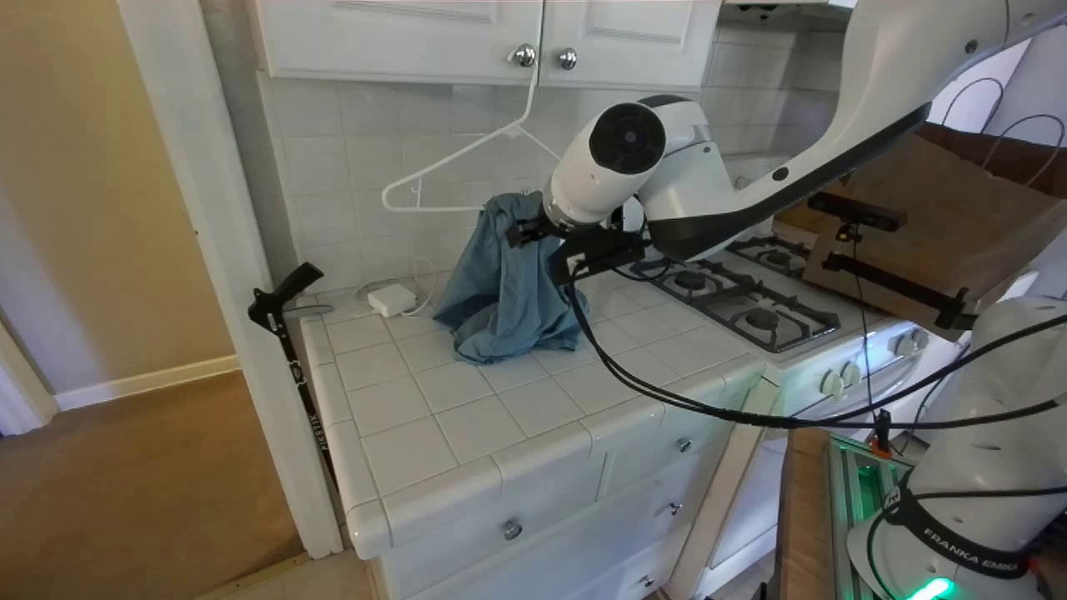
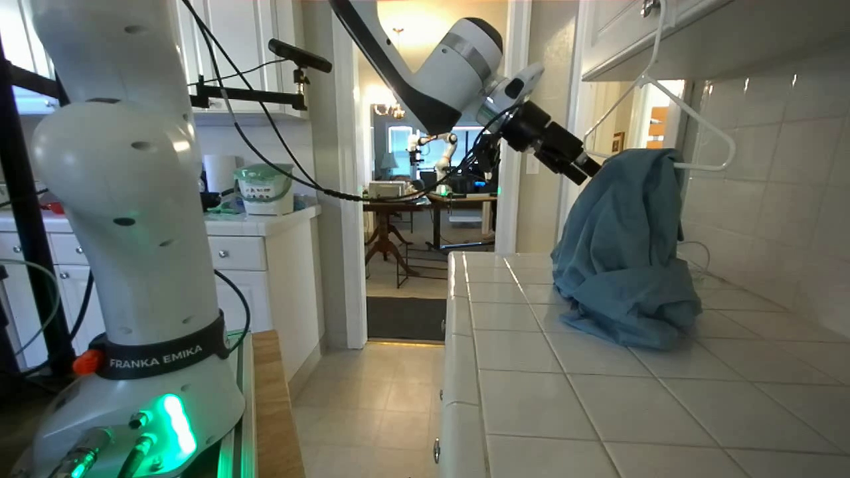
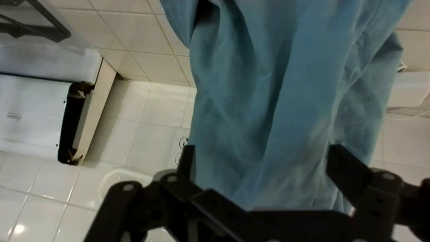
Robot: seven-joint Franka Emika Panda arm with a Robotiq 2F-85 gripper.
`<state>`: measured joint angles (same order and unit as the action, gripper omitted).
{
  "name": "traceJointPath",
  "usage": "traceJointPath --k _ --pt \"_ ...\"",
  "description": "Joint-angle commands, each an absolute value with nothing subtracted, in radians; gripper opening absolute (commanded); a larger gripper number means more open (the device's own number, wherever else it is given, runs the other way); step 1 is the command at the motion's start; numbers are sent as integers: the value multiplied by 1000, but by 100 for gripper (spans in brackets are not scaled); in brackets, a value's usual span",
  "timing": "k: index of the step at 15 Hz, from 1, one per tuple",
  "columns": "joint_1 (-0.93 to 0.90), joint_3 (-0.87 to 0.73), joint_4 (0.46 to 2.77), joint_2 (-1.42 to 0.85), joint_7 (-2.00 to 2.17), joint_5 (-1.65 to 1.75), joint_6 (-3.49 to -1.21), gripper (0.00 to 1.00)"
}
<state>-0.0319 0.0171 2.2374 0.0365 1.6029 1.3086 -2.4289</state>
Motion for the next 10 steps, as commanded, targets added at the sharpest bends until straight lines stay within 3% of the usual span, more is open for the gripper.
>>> traceJointPath --k 1,10 --pt "-12 4 2282 52 1640 1339 -2494 100" --pt "36 -55 2331 9 1742 1500 -2741 100"
